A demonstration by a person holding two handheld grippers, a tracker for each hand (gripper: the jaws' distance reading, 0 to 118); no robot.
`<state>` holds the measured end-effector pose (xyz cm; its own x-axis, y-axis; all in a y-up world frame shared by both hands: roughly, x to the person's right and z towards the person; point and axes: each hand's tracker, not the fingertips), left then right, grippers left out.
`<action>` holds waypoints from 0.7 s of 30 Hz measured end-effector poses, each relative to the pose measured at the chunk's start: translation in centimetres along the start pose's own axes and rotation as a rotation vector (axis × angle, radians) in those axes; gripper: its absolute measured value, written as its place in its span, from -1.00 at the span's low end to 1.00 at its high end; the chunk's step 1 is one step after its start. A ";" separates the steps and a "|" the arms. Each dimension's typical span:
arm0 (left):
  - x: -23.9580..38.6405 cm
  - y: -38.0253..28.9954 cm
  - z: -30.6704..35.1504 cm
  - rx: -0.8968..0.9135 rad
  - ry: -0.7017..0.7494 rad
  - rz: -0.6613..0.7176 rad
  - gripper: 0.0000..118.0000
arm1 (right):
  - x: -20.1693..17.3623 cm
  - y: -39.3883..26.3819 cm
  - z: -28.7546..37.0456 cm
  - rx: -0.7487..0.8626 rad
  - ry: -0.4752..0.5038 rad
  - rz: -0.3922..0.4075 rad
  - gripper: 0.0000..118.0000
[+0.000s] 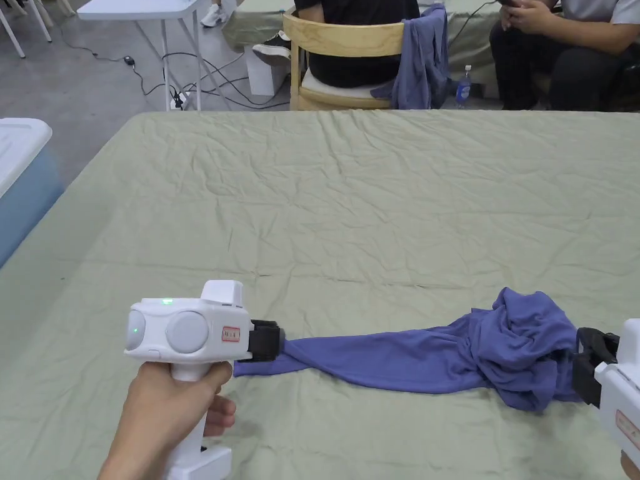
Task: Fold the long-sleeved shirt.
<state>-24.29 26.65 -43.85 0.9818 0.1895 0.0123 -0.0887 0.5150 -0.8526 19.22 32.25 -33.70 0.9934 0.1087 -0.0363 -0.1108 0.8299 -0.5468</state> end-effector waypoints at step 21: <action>-2.7 0.0 -12.9 -0.073 0.049 -0.064 -0.56 | 1.8 -3.3 -5.8 -0.152 -0.043 -0.044 -0.98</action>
<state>-24.75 15.37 -50.59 0.9923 0.1160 0.0436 -0.0151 0.4625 -0.8865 21.52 26.55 -36.86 0.9947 0.0996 0.0247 -0.0578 0.7427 -0.6671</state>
